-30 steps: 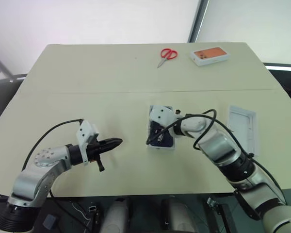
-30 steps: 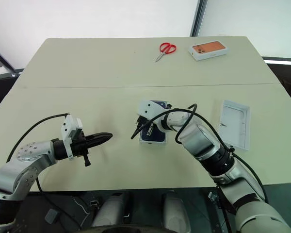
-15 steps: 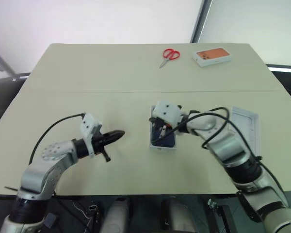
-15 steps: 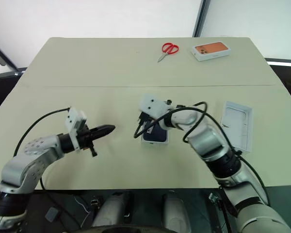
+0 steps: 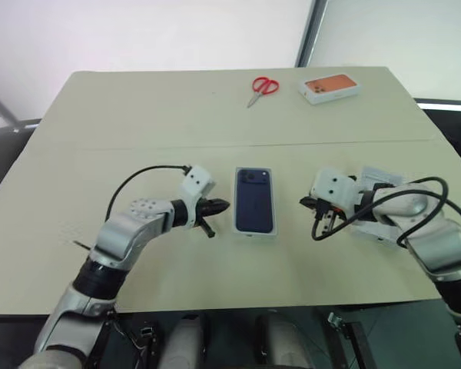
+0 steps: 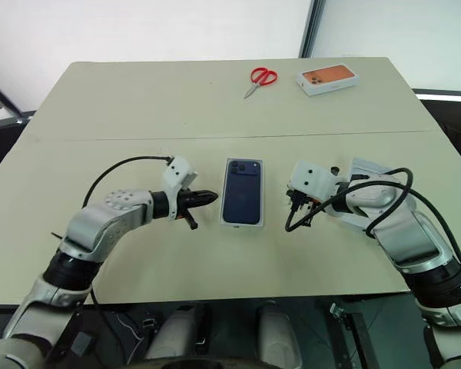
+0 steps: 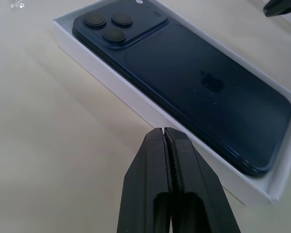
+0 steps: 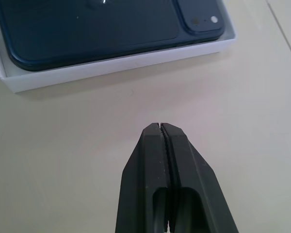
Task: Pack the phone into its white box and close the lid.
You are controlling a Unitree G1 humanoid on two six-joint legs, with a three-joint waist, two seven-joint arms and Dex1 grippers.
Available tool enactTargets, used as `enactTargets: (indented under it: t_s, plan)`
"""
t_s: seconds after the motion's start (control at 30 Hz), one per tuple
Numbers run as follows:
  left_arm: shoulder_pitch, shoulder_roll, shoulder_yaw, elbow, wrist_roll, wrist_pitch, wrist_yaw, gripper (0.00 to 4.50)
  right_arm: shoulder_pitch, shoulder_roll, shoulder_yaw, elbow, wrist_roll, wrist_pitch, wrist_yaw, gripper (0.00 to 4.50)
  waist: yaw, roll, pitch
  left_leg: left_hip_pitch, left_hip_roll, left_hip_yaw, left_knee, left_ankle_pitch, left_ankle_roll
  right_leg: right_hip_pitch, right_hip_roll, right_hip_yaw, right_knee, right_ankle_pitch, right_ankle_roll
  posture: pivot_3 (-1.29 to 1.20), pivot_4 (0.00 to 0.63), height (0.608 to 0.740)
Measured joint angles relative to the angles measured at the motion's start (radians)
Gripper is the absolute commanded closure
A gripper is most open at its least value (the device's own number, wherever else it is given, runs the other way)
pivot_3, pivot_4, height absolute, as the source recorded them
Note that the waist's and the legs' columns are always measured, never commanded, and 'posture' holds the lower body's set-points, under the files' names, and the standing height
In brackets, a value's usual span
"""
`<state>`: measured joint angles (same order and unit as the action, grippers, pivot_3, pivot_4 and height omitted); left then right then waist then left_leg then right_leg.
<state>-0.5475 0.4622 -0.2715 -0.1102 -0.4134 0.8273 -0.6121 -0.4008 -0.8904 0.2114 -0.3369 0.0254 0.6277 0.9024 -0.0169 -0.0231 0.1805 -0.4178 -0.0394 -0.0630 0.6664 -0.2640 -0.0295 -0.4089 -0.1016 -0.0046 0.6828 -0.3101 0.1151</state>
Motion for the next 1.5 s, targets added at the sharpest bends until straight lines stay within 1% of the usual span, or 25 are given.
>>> enactTargets:
  t_s: [0.07,0.17,0.2,0.4,0.53,0.67,0.9,1.1,1.5]
  plan:
    - [-0.030,-0.001,-0.033,0.031,0.032,0.000,-0.013,4.41,-0.003,0.027,0.032,0.024,-0.031,-0.010,-0.026,4.50,0.002,0.000,0.000,0.000,0.000,0.000,0.000,0.000,0.000,0.000,0.000,0.000,0.000,0.000,0.000,0.00,0.150,0.697]
    - [-0.078,-0.024,-0.083,0.075,0.078,0.015,-0.024,4.41,-0.030,0.133,0.067,0.069,-0.061,0.002,-0.088,4.50,0.005,0.000,0.000,-0.001,-0.001,0.000,0.000,0.001,-0.001,0.000,-0.001,0.000,0.000,0.000,0.000,0.00,0.150,0.697]
    - [-0.087,-0.028,-0.094,0.076,0.085,0.017,-0.027,4.41,-0.034,0.147,0.078,0.070,-0.062,0.005,-0.094,4.50,0.006,0.000,0.000,-0.001,-0.001,0.000,0.000,0.003,-0.005,0.000,-0.001,0.000,0.000,0.000,0.000,0.00,0.150,0.697]
    - [-0.089,-0.061,-0.096,0.076,0.121,0.022,-0.034,4.41,-0.039,0.167,0.082,0.068,-0.064,0.039,-0.100,4.50,0.009,0.000,0.000,-0.001,-0.002,-0.001,0.001,0.004,-0.007,0.000,-0.001,0.000,-0.001,0.000,0.000,0.00,0.150,0.697]
    - [-0.088,-0.130,-0.078,0.095,0.136,0.044,-0.011,4.41,-0.029,0.154,0.071,0.066,-0.073,0.056,-0.100,4.50,0.019,0.000,0.000,-0.002,-0.003,-0.001,0.001,0.004,-0.006,0.001,-0.002,0.000,-0.001,0.000,0.000,0.00,0.150,0.697]
    - [-0.090,-0.210,-0.077,0.117,0.164,0.044,0.006,4.41,-0.007,0.110,0.036,0.063,-0.073,0.062,-0.085,4.50,0.034,0.000,0.000,-0.002,-0.003,-0.001,0.002,0.004,-0.006,0.001,-0.002,0.000,-0.002,0.000,0.000,0.00,0.150,0.697]
    - [-0.130,-0.301,-0.132,0.178,0.179,0.040,-0.036,4.41,0.109,-0.032,-0.059,0.020,-0.042,0.017,0.014,4.50,0.029,0.000,0.000,-0.002,-0.003,-0.001,0.002,0.003,-0.006,0.001,-0.002,0.000,-0.001,0.000,0.000,0.00,0.150,0.697]
    - [-0.156,-0.323,-0.158,0.216,0.207,0.020,-0.083,4.41,0.150,-0.055,-0.100,0.021,-0.043,-0.014,0.033,4.50,0.028,0.000,0.000,-0.001,-0.002,0.000,0.002,0.003,-0.006,0.001,-0.002,0.000,-0.001,0.000,0.000,0.00,0.150,0.697]
    - [-0.159,-0.339,-0.173,0.223,0.210,0.020,-0.116,4.41,0.142,-0.053,-0.112,0.076,-0.059,-0.057,0.023,4.50,0.028,0.000,0.000,-0.002,-0.003,0.000,0.002,0.004,-0.006,0.001,-0.002,0.000,-0.001,0.000,0.000,0.00,0.150,0.697]
